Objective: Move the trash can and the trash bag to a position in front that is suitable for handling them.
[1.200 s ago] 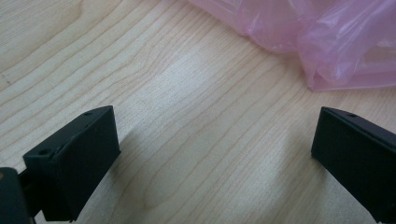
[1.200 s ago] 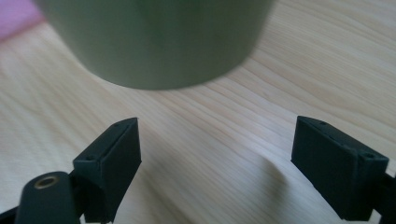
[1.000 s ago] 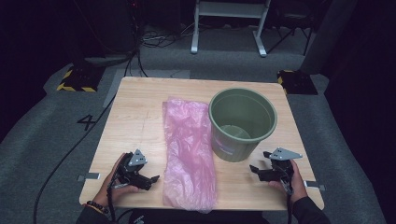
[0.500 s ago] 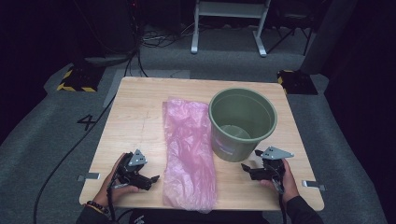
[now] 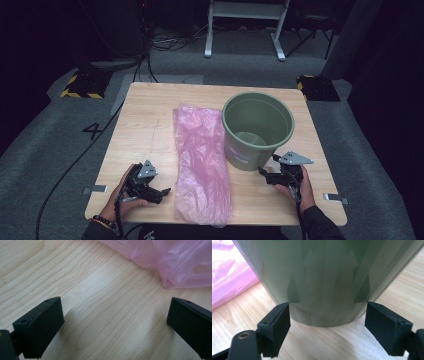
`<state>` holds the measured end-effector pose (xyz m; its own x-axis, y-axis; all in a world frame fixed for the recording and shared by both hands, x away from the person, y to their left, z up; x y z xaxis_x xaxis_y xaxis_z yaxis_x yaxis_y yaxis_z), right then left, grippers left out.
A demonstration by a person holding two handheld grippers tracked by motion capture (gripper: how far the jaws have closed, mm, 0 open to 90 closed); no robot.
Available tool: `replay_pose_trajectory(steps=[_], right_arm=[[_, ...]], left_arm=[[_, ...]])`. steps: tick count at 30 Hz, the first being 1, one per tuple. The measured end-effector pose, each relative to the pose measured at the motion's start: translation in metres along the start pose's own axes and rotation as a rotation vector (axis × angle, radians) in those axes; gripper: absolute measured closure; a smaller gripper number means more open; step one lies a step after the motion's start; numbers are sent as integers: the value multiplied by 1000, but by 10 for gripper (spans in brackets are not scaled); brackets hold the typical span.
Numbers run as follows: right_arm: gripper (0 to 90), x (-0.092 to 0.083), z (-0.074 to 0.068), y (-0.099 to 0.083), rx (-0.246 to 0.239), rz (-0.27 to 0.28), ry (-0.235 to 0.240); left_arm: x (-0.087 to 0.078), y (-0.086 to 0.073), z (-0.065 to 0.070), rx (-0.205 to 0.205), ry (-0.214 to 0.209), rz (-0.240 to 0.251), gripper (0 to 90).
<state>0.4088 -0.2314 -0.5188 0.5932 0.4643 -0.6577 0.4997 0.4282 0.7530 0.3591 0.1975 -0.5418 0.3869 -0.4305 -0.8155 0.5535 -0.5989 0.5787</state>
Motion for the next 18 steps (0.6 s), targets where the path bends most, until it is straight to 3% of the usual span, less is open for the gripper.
replay_pose_trajectory(steps=[13, 18], right_arm=[[240, 16, 6, 17, 52, 26, -26], [231, 7, 2, 15, 41, 27, -17]], left_arm=[[-1, -1, 6, 6, -2, 4, 11], [-2, -2, 9, 5, -3, 4, 11]])
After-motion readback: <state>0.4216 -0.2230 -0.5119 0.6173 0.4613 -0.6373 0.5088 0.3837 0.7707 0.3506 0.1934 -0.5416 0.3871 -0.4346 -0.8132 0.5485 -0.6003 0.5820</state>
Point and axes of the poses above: each handheld gripper's, and its own axes: x roughly forward along the jaws, y roughly out of its top, z roughly to its right, the point moved 5 cm from there along x, roughly forward along the jaws, and after that the axes turned 8 degrees about -z, right-handed, at the moved point
